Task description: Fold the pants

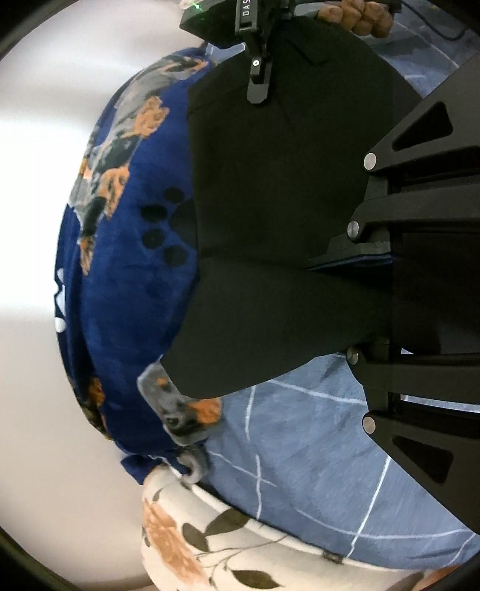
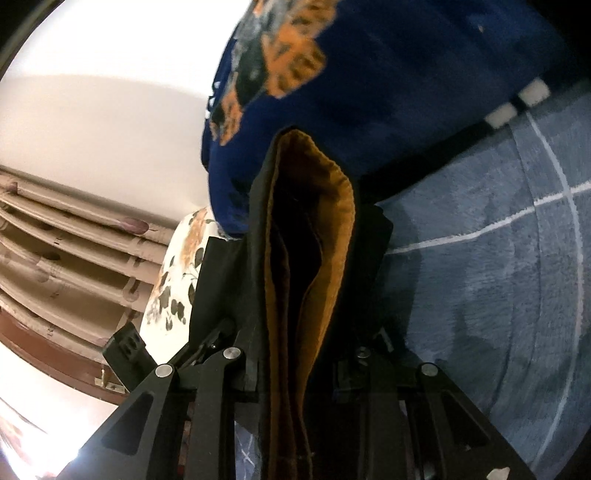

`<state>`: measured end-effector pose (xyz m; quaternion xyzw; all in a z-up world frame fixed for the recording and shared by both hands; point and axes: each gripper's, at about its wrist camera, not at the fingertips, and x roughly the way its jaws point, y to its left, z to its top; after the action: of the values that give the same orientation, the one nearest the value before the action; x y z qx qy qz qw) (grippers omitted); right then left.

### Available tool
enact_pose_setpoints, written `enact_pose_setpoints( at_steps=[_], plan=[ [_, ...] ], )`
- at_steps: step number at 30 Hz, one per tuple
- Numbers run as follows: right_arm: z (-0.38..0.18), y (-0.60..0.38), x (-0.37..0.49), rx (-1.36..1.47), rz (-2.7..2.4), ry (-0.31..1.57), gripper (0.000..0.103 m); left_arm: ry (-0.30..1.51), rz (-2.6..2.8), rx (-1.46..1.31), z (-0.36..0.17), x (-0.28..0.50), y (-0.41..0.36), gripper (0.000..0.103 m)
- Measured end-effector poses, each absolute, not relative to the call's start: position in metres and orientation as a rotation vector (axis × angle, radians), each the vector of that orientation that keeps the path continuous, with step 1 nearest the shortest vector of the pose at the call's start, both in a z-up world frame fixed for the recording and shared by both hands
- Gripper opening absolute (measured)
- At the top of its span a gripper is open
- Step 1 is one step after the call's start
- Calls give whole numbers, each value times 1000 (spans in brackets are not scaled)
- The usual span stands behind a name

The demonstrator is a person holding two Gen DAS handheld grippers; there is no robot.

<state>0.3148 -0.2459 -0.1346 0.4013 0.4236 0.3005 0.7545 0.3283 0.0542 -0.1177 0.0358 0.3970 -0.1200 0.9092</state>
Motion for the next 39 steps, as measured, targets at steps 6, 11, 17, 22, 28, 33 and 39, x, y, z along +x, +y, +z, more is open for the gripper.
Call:
enact_pose_setpoints(
  at_steps=[6, 11, 17, 22, 28, 33, 39],
  plan=[
    [-147, -249, 316, 881, 638, 935, 23, 789, -206, 124, -127, 324, 53, 46],
    [-146, -245, 318, 844, 616, 930, 23, 806, -115, 89, -130, 327, 65, 79],
    [-138, -235, 314, 752, 551, 905, 28, 795, -62, 110, -131, 322, 65, 86],
    [-132, -230, 309, 696, 495, 880, 33, 772, -20, 149, -130, 318, 61, 89],
    [-121, -222, 299, 585, 389, 824, 48, 718, 59, 200, -123, 305, 57, 89],
    [-109, -211, 290, 460, 253, 777, 72, 659, 61, 177, -105, 277, 57, 92],
    [-91, -214, 262, 403, 85, 763, 83, 564, 60, 136, -65, 232, 58, 97]
  ],
)
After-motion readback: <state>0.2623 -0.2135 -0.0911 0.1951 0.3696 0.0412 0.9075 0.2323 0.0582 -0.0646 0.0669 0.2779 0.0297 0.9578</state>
